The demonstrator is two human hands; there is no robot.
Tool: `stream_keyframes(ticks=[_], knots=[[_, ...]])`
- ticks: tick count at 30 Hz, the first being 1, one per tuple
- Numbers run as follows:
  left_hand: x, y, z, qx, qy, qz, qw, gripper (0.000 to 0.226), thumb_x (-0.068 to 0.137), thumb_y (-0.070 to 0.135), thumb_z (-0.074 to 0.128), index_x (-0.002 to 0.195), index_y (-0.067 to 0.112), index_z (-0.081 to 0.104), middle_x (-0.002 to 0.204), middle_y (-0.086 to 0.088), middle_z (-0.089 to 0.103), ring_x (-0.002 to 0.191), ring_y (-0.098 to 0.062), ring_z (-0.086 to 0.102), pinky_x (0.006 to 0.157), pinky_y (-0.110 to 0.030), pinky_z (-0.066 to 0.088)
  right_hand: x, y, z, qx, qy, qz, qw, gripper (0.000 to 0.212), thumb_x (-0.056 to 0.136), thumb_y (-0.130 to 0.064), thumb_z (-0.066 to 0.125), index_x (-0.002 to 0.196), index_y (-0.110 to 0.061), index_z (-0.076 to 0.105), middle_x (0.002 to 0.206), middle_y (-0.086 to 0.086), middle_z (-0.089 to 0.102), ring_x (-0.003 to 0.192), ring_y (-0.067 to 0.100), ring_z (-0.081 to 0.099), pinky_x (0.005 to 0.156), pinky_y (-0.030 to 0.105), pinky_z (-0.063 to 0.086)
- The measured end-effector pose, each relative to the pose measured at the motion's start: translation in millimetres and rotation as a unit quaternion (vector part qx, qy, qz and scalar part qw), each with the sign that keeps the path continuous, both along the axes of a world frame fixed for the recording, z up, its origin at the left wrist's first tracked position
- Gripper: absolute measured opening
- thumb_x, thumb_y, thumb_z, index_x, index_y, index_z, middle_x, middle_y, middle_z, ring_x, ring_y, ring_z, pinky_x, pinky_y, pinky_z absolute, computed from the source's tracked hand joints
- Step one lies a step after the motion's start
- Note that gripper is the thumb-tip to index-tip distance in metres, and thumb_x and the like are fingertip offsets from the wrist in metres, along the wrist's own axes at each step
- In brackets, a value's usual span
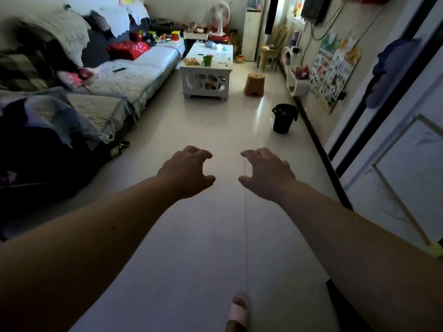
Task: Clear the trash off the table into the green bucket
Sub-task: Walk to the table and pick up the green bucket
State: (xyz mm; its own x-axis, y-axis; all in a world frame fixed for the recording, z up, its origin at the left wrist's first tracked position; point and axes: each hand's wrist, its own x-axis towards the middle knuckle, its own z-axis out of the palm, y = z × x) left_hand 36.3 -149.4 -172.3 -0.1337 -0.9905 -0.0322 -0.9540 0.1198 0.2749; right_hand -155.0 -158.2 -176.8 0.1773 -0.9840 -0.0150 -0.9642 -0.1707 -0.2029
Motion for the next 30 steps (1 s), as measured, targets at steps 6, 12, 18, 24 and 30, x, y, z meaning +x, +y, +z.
stream_keyframes(ticks=[6,12,18,24,30], knots=[[-49,-116,-9,0.031,0.014,0.016,0.999,0.065,0.082,0.047,0.063,0.140,0.029,0.041,0.149,-0.004,0.039,0.130,-0.026,0.042,0.102,-0.045,0.042,-43,-116,4,0.014,0.012,0.005,1.000,0.065,0.083,-0.046,0.057,0.142,-0.030,0.032,0.145,0.005,0.039,0.129,0.029,0.042,0.102,0.045,0.035],[-76,-220,-1,0.020,0.036,0.015,0.999,0.064,0.083,0.048,0.061,0.141,0.029,0.041,0.150,-0.003,0.038,0.131,-0.026,0.040,0.104,-0.046,0.039,-74,-223,17,0.008,0.019,-0.004,1.000,0.064,0.083,-0.046,0.057,0.140,-0.030,0.034,0.143,0.005,0.041,0.128,0.027,0.044,0.103,0.046,0.037],[-81,-331,-1,0.014,0.051,0.006,0.999,0.064,0.083,0.048,0.061,0.141,0.029,0.040,0.150,-0.003,0.037,0.133,-0.025,0.038,0.105,-0.047,0.038,-77,-326,11,0.007,0.010,0.007,1.000,0.064,0.083,-0.045,0.057,0.141,-0.030,0.034,0.142,0.004,0.041,0.127,0.026,0.045,0.102,0.044,0.038],[-77,-474,-7,-0.001,0.042,-0.027,0.999,0.063,0.084,0.047,0.061,0.141,0.028,0.041,0.151,-0.004,0.036,0.135,-0.027,0.037,0.106,-0.047,0.038,-69,-465,3,0.000,0.010,0.004,1.000,0.064,0.084,-0.044,0.057,0.142,-0.029,0.033,0.146,0.003,0.039,0.130,0.025,0.043,0.103,0.045,0.038],[-74,-620,4,0.007,0.014,-0.073,0.997,0.063,0.084,0.047,0.061,0.141,0.028,0.041,0.151,-0.004,0.037,0.134,-0.027,0.038,0.105,-0.047,0.041,-57,-601,5,0.009,-0.015,-0.027,0.999,0.065,0.085,-0.046,0.058,0.142,-0.029,0.033,0.148,0.003,0.039,0.132,0.024,0.043,0.106,0.048,0.038]])
